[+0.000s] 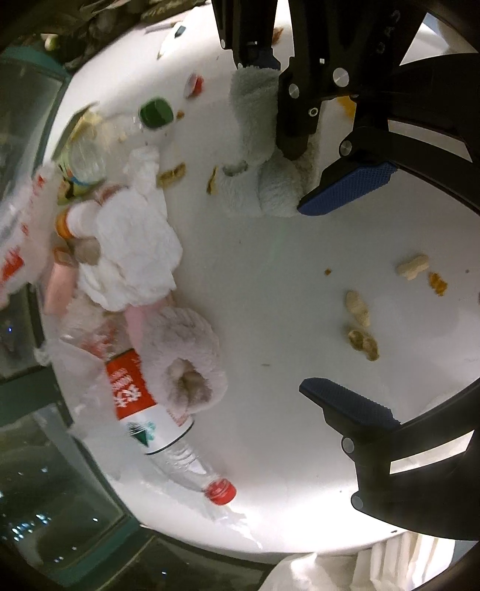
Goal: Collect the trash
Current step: 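Lift the grey cloth with the right gripper and carry it over the bin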
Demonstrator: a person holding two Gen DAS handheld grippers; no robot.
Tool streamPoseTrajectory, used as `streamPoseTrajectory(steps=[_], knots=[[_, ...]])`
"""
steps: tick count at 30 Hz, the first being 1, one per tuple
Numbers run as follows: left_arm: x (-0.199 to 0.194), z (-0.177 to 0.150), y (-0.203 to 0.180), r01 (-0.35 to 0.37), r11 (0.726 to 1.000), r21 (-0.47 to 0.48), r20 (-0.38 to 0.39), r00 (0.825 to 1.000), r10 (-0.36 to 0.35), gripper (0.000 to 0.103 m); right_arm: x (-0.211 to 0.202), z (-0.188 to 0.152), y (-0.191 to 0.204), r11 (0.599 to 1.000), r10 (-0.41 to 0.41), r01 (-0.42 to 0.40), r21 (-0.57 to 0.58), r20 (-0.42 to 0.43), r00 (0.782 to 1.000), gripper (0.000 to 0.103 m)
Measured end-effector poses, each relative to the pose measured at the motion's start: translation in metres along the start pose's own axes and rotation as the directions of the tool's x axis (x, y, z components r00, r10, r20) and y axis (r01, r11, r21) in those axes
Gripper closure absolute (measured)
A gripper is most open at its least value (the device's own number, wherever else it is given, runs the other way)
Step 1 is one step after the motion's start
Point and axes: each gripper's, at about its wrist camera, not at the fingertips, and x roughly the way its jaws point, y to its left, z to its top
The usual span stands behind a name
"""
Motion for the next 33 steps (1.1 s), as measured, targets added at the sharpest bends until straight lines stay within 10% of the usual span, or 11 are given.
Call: streamPoseTrajectory(steps=[18,33], knots=[[-0.116,-0.029,-0.115,0.064,0.951,0.304,0.23,0.963,-0.138,0.016,-0.12,-0.142,-0.044,0.957,-0.127,0.055,0.285,0.243,0.962,0.079],[-0.177,-0.058,-0.269,0.116,0.742,0.66,0.262,0.89,-0.372,0.016,-0.185,-0.29,-0.095,0.736,-0.383,0.094,0.671,0.298,0.874,0.079]])
